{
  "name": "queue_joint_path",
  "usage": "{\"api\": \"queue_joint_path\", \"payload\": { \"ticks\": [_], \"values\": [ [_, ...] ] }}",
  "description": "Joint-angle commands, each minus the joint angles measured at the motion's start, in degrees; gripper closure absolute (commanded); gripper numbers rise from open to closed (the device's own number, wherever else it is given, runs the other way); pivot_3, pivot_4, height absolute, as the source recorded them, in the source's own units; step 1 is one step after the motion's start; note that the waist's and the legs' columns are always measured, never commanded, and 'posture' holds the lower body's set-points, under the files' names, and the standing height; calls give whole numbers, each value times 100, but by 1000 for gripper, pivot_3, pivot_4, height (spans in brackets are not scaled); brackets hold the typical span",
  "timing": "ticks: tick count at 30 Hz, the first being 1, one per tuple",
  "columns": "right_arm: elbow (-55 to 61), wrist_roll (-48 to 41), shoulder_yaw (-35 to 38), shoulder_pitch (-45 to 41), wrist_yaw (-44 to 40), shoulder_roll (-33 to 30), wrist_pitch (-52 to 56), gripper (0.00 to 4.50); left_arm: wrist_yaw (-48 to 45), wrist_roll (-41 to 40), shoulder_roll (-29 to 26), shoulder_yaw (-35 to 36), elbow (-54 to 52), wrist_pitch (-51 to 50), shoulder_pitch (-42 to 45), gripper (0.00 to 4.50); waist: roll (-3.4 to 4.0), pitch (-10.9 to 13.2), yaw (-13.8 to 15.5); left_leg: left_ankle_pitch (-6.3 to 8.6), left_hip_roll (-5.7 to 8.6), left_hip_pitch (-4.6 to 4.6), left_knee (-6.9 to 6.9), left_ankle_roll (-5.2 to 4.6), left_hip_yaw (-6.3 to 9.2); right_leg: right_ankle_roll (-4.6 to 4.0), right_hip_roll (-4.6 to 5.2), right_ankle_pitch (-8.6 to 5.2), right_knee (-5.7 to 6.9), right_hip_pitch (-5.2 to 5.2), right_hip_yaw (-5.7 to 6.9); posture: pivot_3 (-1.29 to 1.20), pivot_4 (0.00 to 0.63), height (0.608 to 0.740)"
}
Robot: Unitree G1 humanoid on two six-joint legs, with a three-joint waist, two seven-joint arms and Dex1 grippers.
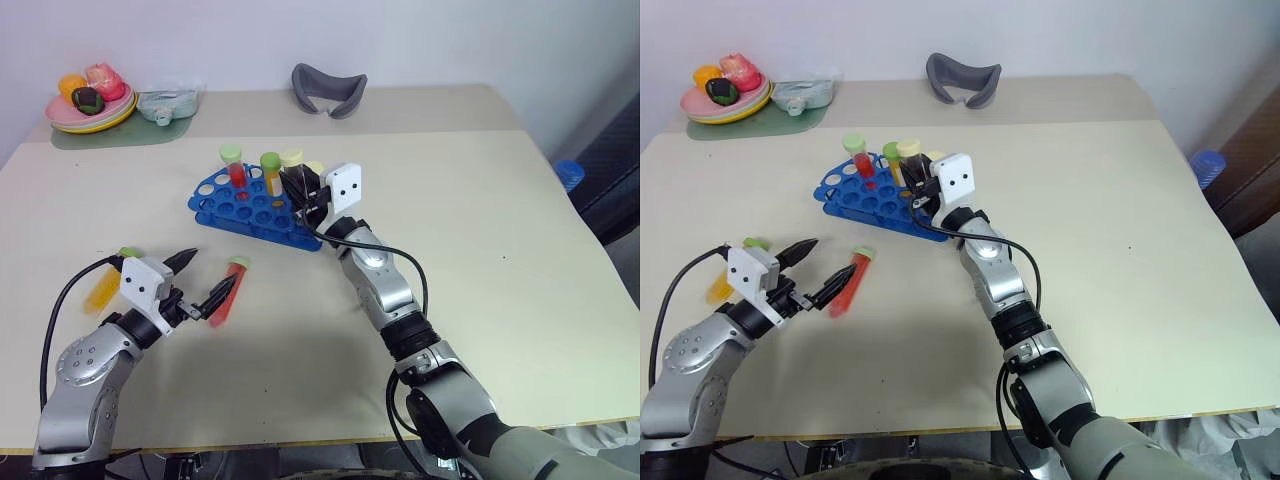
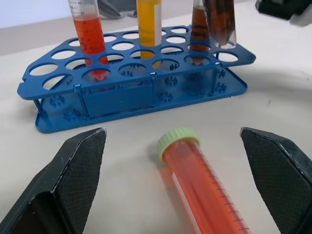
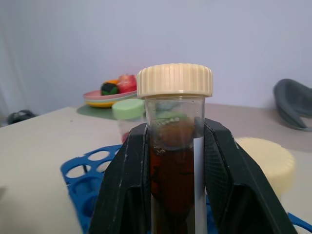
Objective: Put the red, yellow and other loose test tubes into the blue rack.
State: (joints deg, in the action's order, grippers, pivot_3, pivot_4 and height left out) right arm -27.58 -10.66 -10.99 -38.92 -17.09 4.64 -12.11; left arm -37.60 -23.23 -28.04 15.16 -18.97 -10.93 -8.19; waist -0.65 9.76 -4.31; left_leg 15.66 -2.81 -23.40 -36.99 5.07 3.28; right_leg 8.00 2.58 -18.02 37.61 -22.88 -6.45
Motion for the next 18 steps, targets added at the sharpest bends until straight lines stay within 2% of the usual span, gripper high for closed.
{"api": "queue_joint_path", "payload": {
  "ticks": [1,18],
  "values": [
    [-14,203,19,-36,-132,100,-496,3670,-36,-87,14,38,-79,137,36,0,0,0,0,0,0,0,0,0,0,0,0,0,1,0,0,0,150,740],
    [-353,488,88,142,-211,356,-1052,3670,-121,-294,125,-41,-229,73,-24,0,0,0,-9,-3,0,7,-1,5,1,-1,0,0,17,0,1,0,150,740]
  ]
}}
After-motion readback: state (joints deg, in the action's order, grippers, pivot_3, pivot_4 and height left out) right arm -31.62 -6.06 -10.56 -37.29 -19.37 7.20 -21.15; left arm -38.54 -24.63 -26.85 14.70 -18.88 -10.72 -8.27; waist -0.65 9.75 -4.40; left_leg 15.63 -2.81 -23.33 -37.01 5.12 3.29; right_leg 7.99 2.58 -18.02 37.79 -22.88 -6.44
